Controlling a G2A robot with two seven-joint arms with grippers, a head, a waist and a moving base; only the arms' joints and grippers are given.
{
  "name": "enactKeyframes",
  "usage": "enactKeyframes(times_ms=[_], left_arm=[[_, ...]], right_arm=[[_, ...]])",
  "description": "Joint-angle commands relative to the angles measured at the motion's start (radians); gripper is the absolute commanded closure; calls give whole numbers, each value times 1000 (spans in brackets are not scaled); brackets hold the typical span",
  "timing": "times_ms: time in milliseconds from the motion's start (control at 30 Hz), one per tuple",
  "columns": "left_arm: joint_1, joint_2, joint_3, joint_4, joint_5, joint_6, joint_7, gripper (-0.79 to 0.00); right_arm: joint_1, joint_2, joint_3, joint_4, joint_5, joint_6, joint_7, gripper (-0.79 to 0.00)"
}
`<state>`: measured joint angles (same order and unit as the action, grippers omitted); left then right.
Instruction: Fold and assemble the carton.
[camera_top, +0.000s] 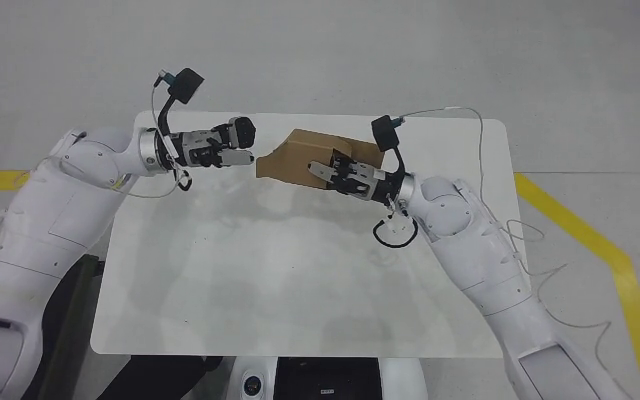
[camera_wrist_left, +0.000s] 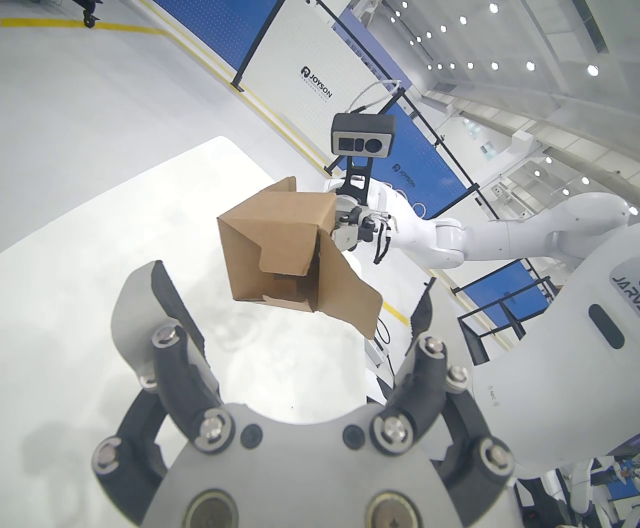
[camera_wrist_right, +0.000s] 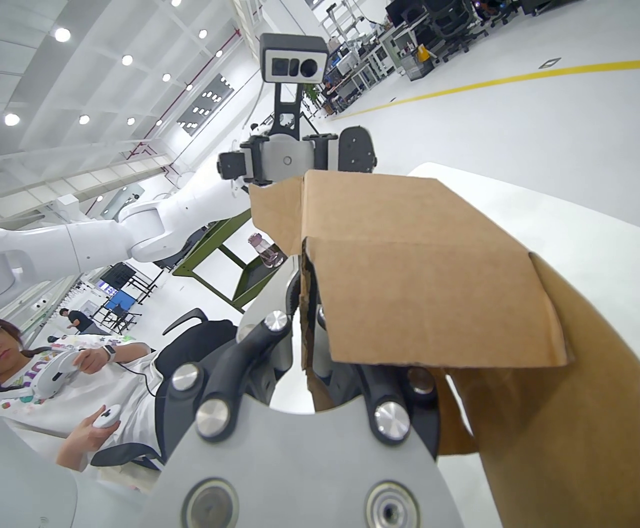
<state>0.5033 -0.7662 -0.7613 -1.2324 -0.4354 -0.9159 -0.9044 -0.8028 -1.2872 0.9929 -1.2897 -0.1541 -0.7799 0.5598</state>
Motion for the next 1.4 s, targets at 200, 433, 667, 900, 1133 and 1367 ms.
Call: enactKeyframes(times_ms=[200, 433, 667, 900, 1133, 1367], left_arm=[[19, 11, -35, -29, 196, -35, 58, -785], [40, 9, -66, -23, 307, 19, 138, -785], [47, 0, -74, -2, 365, 41, 173, -785], [49, -9, -82, 9, 380, 41, 185, -785], [49, -18, -85, 24, 369, 46, 181, -785], [43, -26, -91, 47, 336, 44, 161, -785]], right_arm=[[4, -3, -8, 2, -13, 9, -16, 0], [1, -3, -7, -2, -12, 5, -20, 0], [-3, -3, -8, -19, -2, -4, -16, 0], [-4, -5, -18, -36, 20, -15, -13, 0], [-2, -7, -33, -43, 41, -30, 5, 0], [1, -10, -46, -45, 67, -43, 13, 0]])
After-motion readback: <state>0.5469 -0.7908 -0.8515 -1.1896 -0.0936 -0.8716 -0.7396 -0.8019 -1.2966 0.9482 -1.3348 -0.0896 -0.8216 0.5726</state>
